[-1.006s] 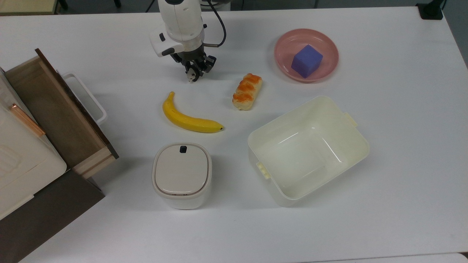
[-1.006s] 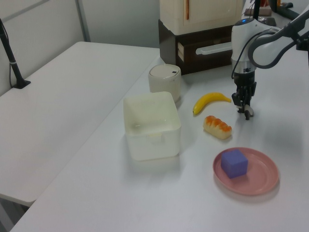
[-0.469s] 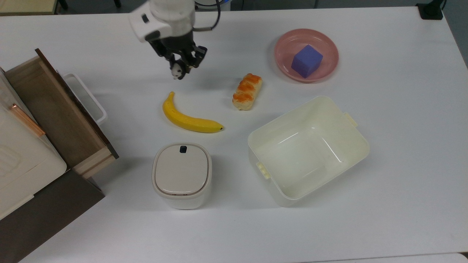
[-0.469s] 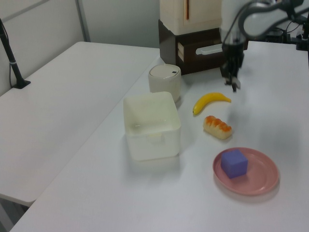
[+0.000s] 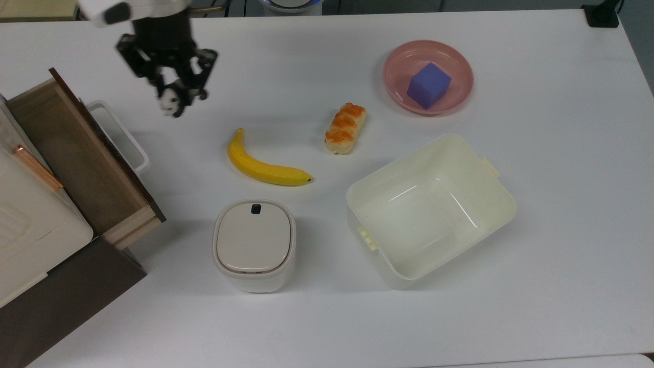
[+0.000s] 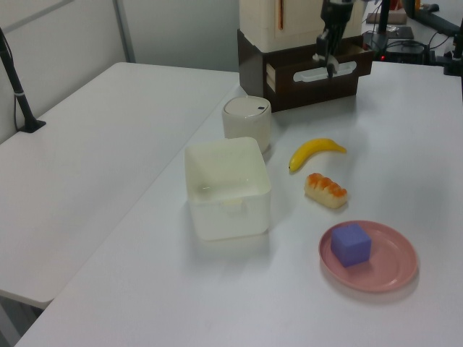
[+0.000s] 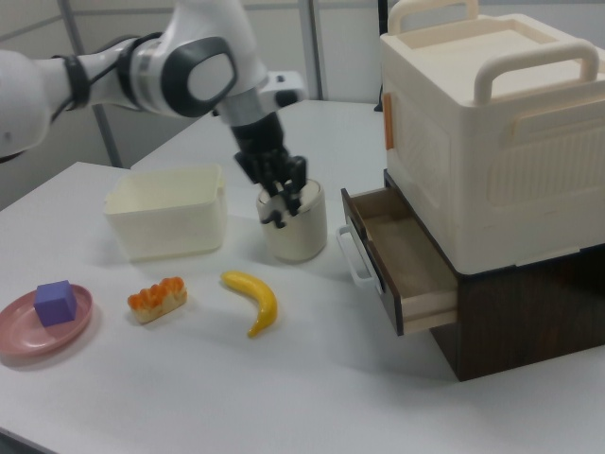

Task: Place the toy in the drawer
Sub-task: 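Lift the panda toy and carry it over the open wooden drawer, then lower the panda toy into the drawer and open the gripper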

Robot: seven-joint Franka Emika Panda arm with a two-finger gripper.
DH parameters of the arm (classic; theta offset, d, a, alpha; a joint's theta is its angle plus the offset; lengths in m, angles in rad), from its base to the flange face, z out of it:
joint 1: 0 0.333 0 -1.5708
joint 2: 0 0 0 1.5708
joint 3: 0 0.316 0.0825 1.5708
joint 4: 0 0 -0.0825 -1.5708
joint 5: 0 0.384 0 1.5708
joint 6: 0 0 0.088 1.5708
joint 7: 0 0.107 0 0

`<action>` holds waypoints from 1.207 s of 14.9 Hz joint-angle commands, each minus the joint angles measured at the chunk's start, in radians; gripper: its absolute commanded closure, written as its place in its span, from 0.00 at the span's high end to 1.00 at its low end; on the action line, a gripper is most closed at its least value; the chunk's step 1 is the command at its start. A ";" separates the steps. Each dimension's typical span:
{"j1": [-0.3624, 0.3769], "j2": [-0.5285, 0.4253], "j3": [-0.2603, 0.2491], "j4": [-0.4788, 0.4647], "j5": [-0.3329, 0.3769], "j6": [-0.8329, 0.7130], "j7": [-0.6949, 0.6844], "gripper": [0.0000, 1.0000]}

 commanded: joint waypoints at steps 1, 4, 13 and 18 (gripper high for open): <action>-0.048 0.113 -0.003 0.157 -0.009 -0.003 -0.119 0.18; -0.081 0.124 -0.006 0.171 -0.013 0.045 -0.272 0.18; -0.145 0.187 -0.008 0.171 -0.056 0.191 -0.553 0.25; -0.171 0.200 -0.008 0.173 -0.056 0.235 -0.582 0.44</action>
